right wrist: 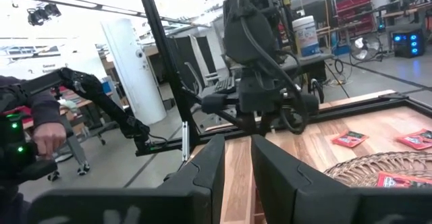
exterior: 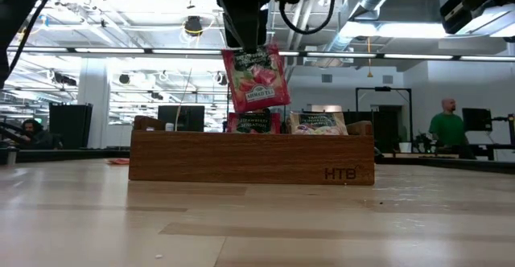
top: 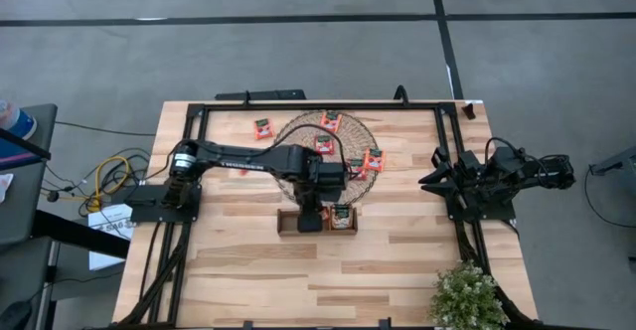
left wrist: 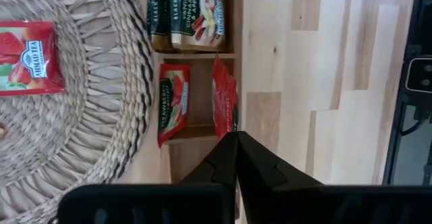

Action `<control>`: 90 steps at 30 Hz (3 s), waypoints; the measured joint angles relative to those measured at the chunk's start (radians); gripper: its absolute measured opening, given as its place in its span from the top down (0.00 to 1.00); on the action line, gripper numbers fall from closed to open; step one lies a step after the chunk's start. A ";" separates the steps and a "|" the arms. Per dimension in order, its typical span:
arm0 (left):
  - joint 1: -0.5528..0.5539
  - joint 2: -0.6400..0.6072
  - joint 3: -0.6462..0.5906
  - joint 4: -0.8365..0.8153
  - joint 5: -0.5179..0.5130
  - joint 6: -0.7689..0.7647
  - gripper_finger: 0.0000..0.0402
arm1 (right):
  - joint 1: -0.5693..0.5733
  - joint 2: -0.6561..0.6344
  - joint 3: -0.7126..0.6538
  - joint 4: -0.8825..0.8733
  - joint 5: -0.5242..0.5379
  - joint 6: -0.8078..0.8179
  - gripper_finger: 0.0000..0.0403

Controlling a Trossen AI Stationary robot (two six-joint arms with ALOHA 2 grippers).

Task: Pick & Place Tea
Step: Put the red tea bag into the middle section of the wooden organizer

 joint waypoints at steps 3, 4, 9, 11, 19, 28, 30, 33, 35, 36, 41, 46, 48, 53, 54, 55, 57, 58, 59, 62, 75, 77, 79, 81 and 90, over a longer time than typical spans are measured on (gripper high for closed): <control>0.007 0.019 0.000 -0.016 0.012 0.012 1.00 | 0.000 0.000 0.000 0.000 0.000 0.000 0.84; 0.007 0.029 0.001 -0.009 0.029 0.014 1.00 | 0.000 0.000 0.000 0.000 0.000 0.000 0.84; 0.011 0.055 -0.001 0.000 0.073 0.021 1.00 | 0.000 0.000 0.000 -0.002 -0.003 0.001 0.84; 0.015 0.055 -0.001 -0.002 0.083 0.021 1.00 | 0.000 0.000 0.000 -0.002 -0.009 0.001 0.84; 0.032 0.055 -0.001 -0.007 0.077 0.035 1.00 | 0.000 0.000 0.000 -0.006 -0.026 0.009 0.84; 0.054 0.055 -0.017 -0.018 0.068 0.067 1.00 | 0.000 0.000 0.000 -0.006 -0.026 0.009 0.84; 0.054 0.055 -0.029 -0.018 0.064 0.074 1.00 | 0.000 0.000 0.000 -0.007 -0.026 0.009 0.84; 0.055 0.056 -0.049 -0.018 0.052 0.077 1.00 | 0.000 0.000 0.000 -0.007 -0.027 0.007 0.84; 0.055 0.056 -0.060 -0.011 0.039 0.082 1.00 | 0.000 0.000 0.000 -0.008 -0.027 -0.011 0.84; 0.056 0.056 -0.067 -0.003 0.039 0.082 1.00 | 0.000 0.000 0.000 -0.007 -0.027 -0.014 0.84; 0.059 0.056 -0.085 0.013 0.034 0.089 1.00 | 0.000 0.000 0.000 -0.008 -0.028 -0.014 0.84; 0.065 0.056 -0.085 0.027 0.031 0.098 1.00 | 0.000 0.000 0.000 -0.008 -0.027 -0.011 0.84; 0.065 0.056 -0.085 0.029 0.030 0.101 1.00 | 0.000 0.000 0.000 -0.008 -0.027 -0.011 0.84; 0.064 0.056 -0.085 0.036 0.031 0.123 1.00 | 0.000 0.000 0.000 -0.008 -0.026 -0.010 0.84; 0.065 0.056 -0.085 0.036 0.031 0.126 1.00 | 0.000 0.000 0.000 -0.008 -0.026 -0.010 0.84; 0.065 0.056 -0.085 0.036 0.031 0.127 1.00 | 0.000 0.000 0.000 -0.008 -0.026 -0.010 0.84; 0.065 0.067 -0.084 0.037 0.043 0.127 1.00 | 0.000 0.000 0.000 -0.008 -0.026 -0.010 0.84; 0.065 0.073 -0.085 0.035 0.051 0.127 1.00 | 0.000 0.000 0.000 -0.008 -0.026 -0.010 0.84; 0.065 0.080 -0.085 0.032 0.055 0.127 1.00 | 0.000 0.000 0.000 -0.008 -0.026 -0.010 0.84; 0.065 0.105 -0.085 0.039 0.059 0.134 1.00 | 0.000 0.000 0.000 -0.007 -0.025 -0.009 0.84; 0.065 0.116 -0.076 0.086 0.055 0.132 1.00 | 0.000 0.000 0.001 -0.007 -0.025 -0.008 0.84; 0.065 0.116 -0.075 0.092 0.046 0.132 1.00 | 0.000 0.000 0.001 -0.007 -0.025 -0.008 0.84; 0.065 0.116 -0.071 0.091 0.044 0.132 1.00 | 0.000 0.000 0.001 -0.007 -0.025 -0.008 0.84; 0.065 0.116 -0.070 0.091 0.043 0.132 1.00 | 0.000 0.000 0.001 -0.007 -0.025 -0.008 0.84; 0.065 0.116 -0.070 0.090 0.028 0.127 1.00 | 0.000 0.000 0.001 -0.007 -0.025 -0.008 0.84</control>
